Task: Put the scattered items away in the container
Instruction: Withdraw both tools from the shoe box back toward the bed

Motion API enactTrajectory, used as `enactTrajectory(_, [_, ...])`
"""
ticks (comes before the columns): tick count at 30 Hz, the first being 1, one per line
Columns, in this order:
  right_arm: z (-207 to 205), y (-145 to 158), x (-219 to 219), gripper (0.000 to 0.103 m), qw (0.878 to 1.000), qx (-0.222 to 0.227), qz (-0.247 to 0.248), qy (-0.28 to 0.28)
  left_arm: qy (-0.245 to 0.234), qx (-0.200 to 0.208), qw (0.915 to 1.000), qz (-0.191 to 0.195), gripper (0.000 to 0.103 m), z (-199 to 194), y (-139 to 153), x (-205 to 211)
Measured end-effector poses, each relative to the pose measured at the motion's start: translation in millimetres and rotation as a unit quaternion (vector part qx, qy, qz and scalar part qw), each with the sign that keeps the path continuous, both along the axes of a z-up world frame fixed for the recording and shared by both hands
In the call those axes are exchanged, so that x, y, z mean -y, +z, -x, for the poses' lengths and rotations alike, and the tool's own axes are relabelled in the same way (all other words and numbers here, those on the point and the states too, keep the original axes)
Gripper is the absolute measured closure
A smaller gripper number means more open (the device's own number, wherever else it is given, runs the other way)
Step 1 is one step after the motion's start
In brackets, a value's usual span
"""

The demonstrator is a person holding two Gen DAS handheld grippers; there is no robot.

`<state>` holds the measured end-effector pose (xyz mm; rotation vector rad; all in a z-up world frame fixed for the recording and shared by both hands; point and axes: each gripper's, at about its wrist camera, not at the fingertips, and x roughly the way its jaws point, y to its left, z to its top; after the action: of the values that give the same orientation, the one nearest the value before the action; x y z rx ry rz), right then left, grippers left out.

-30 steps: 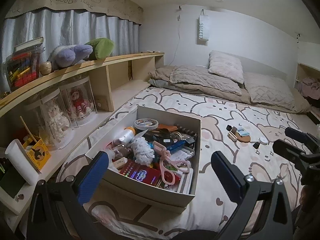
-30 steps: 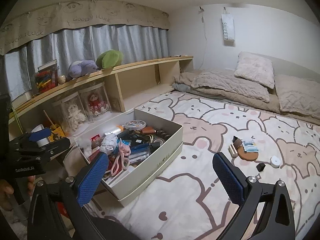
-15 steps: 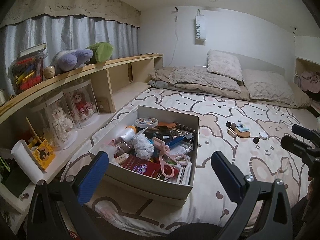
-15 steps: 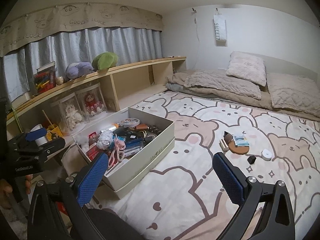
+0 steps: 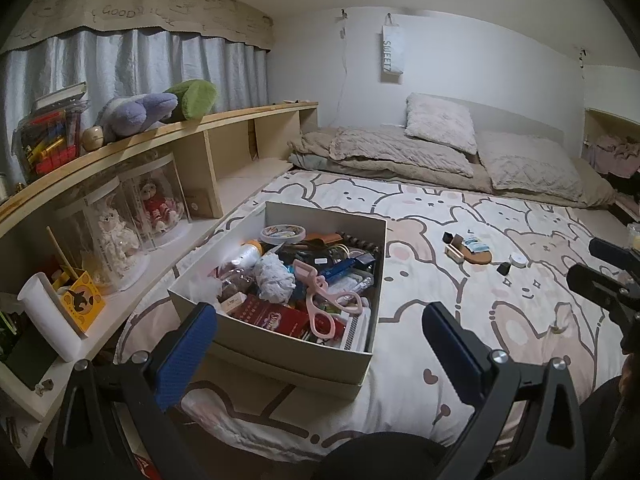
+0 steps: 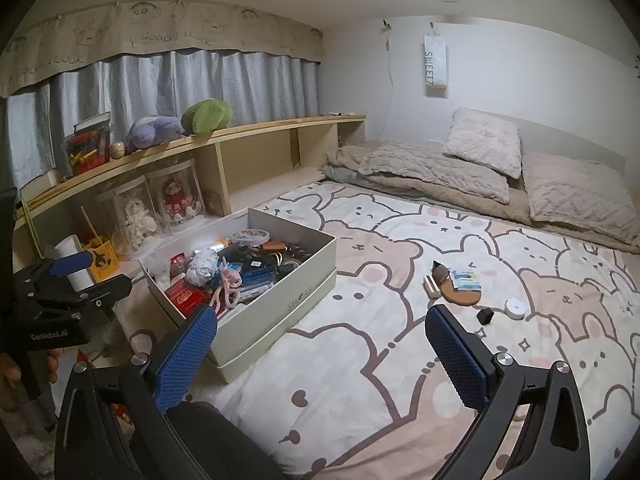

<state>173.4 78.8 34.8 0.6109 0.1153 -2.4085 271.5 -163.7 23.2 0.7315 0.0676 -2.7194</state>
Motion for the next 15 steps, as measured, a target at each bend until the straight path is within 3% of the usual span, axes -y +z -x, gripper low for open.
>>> enactTrajectory(15, [0.7, -8.3, -4.6, 0.000, 1.000, 0.014, -0.001, -0.006, -0.002, 0.001, 1.0000, -0.005, 0.000, -2.1, -2.9, -3.5])
